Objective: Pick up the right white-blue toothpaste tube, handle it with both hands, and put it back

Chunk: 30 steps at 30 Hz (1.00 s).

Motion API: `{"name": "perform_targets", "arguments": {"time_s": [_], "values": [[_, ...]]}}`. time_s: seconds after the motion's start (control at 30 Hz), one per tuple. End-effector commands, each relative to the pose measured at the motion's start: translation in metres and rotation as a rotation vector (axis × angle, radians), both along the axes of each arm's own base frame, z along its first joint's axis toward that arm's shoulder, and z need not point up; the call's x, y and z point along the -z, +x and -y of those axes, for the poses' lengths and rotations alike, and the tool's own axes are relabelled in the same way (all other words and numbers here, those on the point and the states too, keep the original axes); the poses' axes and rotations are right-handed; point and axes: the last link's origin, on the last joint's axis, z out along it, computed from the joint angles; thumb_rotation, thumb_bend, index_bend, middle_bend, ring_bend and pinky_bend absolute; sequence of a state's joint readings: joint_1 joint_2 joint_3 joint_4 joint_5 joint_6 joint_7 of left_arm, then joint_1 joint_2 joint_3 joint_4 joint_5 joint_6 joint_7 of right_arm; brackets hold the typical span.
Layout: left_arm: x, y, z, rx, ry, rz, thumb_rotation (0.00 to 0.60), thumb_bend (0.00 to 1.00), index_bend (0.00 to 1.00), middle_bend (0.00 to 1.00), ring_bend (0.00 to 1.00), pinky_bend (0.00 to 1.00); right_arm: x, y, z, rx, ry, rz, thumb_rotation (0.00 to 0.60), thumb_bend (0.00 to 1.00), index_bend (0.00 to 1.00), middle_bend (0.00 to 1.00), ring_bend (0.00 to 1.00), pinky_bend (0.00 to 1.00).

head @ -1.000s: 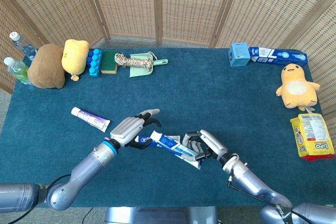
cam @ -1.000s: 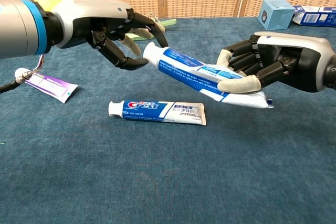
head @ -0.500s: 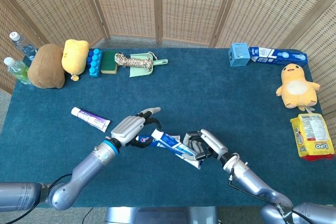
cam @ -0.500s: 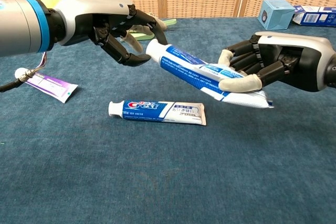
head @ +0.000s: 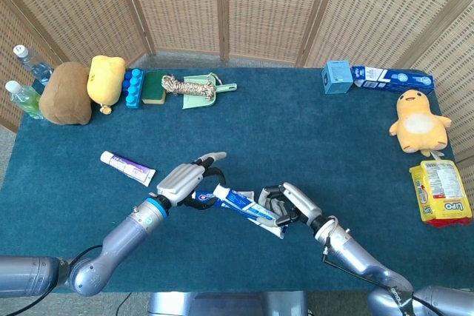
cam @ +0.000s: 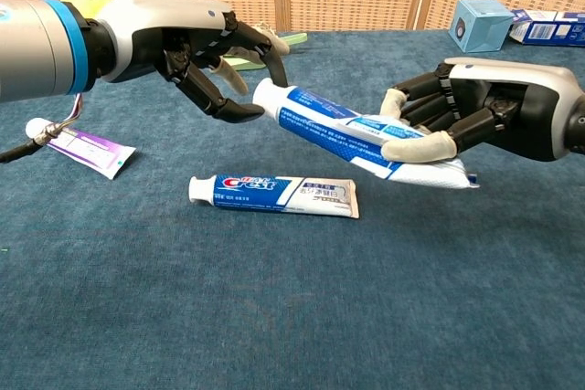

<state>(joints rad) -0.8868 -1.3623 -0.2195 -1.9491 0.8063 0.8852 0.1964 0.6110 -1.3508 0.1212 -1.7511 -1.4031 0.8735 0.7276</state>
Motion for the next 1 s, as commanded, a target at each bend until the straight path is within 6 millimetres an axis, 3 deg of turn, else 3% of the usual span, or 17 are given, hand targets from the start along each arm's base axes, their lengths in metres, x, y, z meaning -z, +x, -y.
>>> {"name": "perform_targets", "arguments": {"time_s": [0.03,0.47,0.6,1.0], "values": [[0.0002,-0.0008,-0.0001,-0.001,0.000,-0.003,0.600,0.34,0.37,0.07,0.05,0.18,-0.0003,-0.0001,0.0002,0.002,0.001,0.001,0.600,0.58,0.93,0.76,0.77,0.79],[-0.0014,-0.0010,-0.0015,-0.006,0.005,0.005,0.600,0.34,0.39,0.08,0.05,0.15,-0.0032,-0.0012,-0.0014,0.001,0.006,-0.001,0.600,0.58,0.93,0.76,0.77,0.79],[-0.0005,0.0002,-0.0013,-0.006,0.000,0.014,0.600,0.34,0.38,0.07,0.05,0.22,-0.0031,0.0001,-0.0020,-0.004,0.007,-0.004,0.600,0.58,0.93,0.76,0.77,0.79],[0.0009,-0.0001,-0.0008,-0.009,0.001,0.011,0.600,0.34,0.44,0.09,0.06,0.23,-0.0053,-0.0015,-0.0035,0.006,0.008,-0.001,0.600,0.58,0.93,0.76,0.77,0.79]]}}
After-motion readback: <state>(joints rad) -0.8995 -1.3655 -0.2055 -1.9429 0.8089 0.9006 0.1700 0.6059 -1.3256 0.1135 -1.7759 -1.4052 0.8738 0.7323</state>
